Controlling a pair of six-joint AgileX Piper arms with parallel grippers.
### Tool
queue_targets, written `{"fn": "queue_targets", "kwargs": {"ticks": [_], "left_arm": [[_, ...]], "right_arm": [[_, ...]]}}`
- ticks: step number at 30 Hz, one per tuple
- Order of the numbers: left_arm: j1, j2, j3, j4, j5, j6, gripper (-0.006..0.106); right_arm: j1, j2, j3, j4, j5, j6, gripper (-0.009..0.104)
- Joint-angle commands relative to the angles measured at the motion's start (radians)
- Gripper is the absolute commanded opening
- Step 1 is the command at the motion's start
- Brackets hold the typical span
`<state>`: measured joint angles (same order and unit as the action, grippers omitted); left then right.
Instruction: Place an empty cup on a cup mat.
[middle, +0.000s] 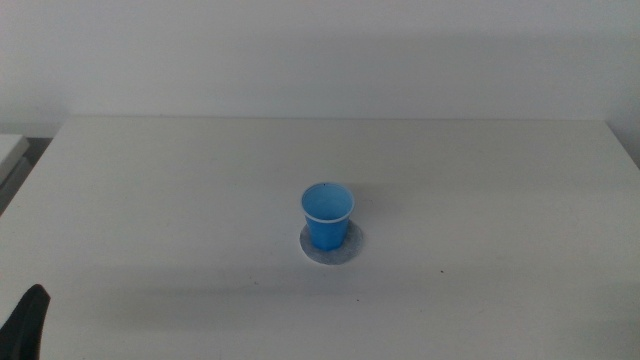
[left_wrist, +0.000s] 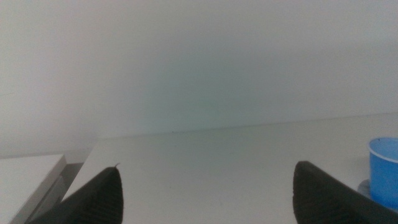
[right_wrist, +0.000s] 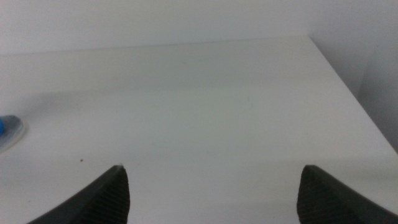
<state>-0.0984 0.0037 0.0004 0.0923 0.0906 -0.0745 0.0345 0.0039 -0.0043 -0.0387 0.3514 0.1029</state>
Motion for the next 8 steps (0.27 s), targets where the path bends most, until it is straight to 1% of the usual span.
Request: {"fn": "queue_targets", "kwargs": {"ticks": [1, 8], "left_arm": [[-0.003, -0.004, 0.0, -0.003, -0.005, -0.003, 0.094], [-0.003, -0.004, 0.0, -0.003, -0.005, -0.003, 0.094]], "right_arm": [[-0.004, -0.004, 0.004, -0.014, -0.031, 0.001, 0.086], [-0.004, -0.004, 0.004, -0.009, -0.033, 0.001, 0.086]]}}
